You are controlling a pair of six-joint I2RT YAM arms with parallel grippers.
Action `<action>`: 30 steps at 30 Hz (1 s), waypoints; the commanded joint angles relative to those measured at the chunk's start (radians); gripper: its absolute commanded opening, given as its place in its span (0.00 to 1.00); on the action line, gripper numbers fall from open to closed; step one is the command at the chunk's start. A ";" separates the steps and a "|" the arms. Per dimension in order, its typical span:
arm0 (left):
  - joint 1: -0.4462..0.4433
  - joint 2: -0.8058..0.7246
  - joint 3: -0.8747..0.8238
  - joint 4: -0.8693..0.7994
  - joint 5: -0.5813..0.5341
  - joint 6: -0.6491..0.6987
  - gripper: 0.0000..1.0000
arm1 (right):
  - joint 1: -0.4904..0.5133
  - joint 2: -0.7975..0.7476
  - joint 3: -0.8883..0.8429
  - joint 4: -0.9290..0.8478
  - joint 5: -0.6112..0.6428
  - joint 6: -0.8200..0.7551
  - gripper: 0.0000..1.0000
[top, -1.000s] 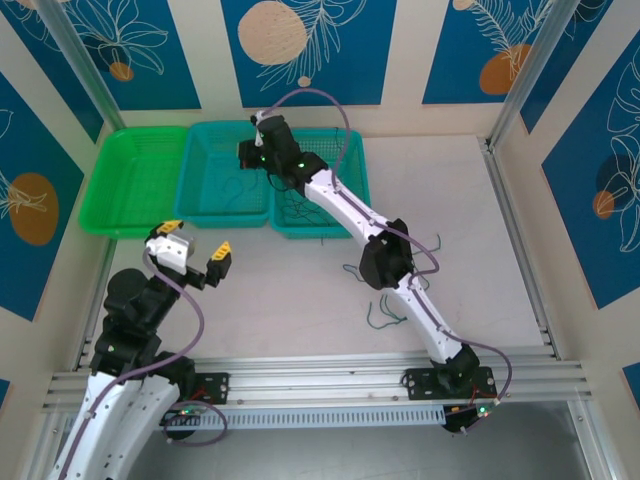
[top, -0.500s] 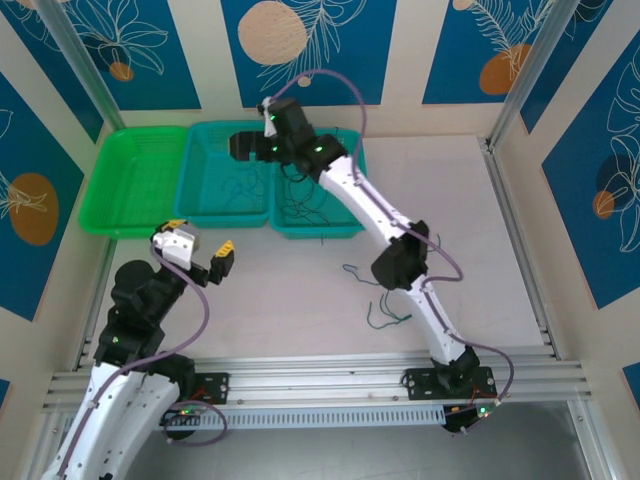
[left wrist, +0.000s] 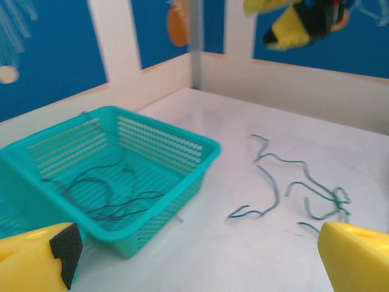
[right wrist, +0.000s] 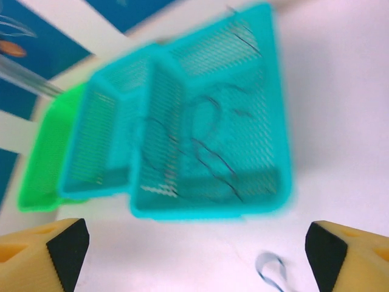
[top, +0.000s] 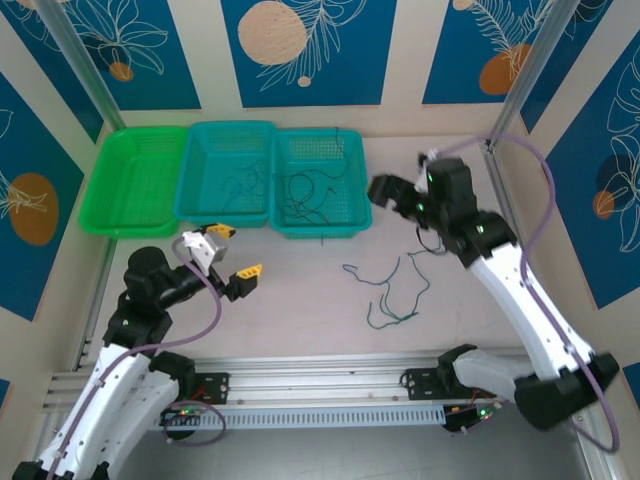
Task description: Untangle the cables
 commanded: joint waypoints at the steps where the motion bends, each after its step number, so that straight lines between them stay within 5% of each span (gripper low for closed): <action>1: -0.042 0.028 0.023 -0.020 0.139 0.051 1.00 | -0.031 -0.116 -0.184 -0.046 0.045 0.141 0.93; 7: -0.145 0.068 0.041 -0.161 0.098 0.187 1.00 | -0.043 -0.124 -0.410 -0.118 0.015 0.259 0.92; 13: -0.232 0.100 0.068 -0.295 -0.137 0.303 0.98 | -0.052 0.084 -0.450 -0.028 -0.059 0.294 0.87; 25: -0.254 0.065 0.052 -0.298 -0.218 0.334 0.97 | -0.081 0.597 -0.217 -0.035 0.008 0.285 0.53; 28: -0.255 0.054 0.046 -0.294 -0.231 0.338 0.97 | -0.073 0.630 -0.216 -0.038 0.029 0.297 0.46; 30: -0.254 0.053 0.045 -0.291 -0.235 0.340 0.97 | -0.061 0.611 -0.226 -0.037 0.072 0.300 0.32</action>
